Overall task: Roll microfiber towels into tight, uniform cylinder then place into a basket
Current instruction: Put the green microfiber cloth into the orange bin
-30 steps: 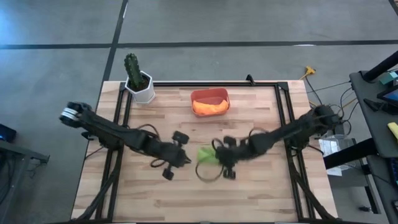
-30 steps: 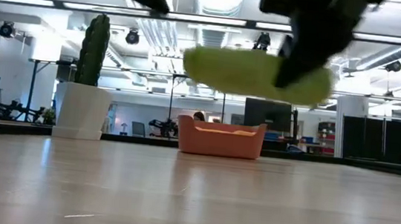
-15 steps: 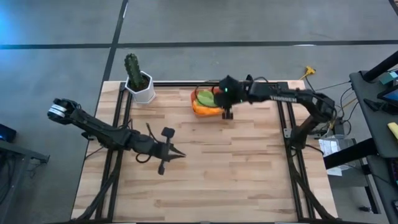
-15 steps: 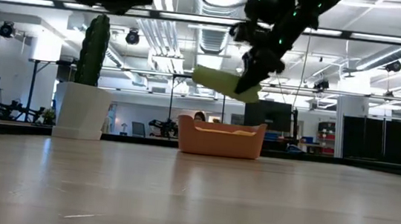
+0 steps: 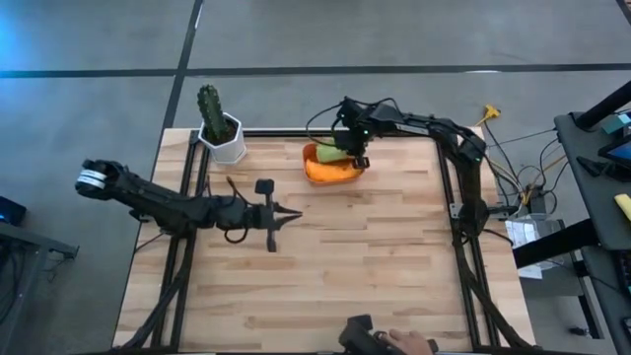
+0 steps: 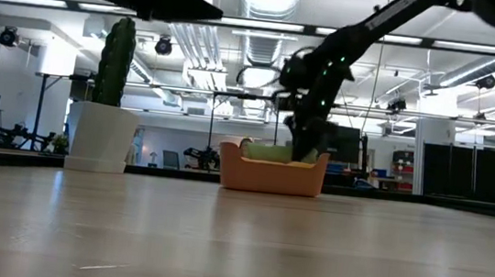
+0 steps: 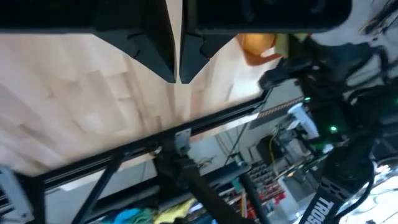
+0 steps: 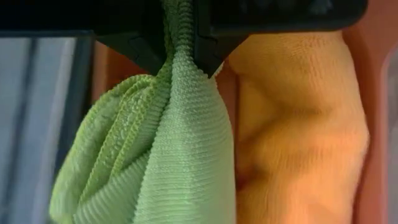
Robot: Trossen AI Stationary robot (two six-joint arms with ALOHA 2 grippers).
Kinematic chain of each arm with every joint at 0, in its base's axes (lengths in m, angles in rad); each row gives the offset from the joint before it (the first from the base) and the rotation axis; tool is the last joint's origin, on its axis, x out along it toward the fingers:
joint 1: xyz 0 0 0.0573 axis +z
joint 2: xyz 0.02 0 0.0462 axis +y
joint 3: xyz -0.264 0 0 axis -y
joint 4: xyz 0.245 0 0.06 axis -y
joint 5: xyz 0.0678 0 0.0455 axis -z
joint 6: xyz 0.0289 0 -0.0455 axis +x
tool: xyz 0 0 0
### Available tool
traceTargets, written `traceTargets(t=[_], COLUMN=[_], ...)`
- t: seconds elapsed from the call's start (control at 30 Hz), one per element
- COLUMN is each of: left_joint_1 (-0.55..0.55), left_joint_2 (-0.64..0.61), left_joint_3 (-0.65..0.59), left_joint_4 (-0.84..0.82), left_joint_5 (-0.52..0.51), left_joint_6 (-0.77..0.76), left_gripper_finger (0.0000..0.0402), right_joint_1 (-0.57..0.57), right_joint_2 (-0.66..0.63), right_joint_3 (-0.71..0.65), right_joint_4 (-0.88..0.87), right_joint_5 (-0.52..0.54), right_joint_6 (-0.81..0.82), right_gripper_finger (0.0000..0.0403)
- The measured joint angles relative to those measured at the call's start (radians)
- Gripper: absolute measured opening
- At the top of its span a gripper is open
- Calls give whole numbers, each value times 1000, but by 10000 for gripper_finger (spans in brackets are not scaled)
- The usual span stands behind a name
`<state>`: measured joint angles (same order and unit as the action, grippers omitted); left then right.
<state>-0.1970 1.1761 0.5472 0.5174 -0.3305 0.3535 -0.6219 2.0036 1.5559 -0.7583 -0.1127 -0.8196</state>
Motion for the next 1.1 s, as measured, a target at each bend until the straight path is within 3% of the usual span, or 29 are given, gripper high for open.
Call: traceTargets(t=[0.23,0.37,0.63,0.8,1.1], left_joint_1=[66,100,138,139,140], left_joint_2=[34,50,65,65,65], left_joint_3=[0,0,0,-4,-12], left_joint_4=[-2,-1,-2,-1,-2], left_joint_5=[1,-1,4,4,13], left_joint_6=[1,-7,36,50,68], left_gripper_finger=[6,6,6,6,6], right_joint_1=[3,2,2,2,6], right_joint_2=[142,171,150,122,143], right_joint_3=[87,132,179,200,193], right_joint_4=[-86,-81,-136,-196,-148], right_joint_5=[-44,-47,-52,-55,-100], right_joint_6=[-3,54,7,18,79], right_gripper_finger=[39,92,190,199,200])
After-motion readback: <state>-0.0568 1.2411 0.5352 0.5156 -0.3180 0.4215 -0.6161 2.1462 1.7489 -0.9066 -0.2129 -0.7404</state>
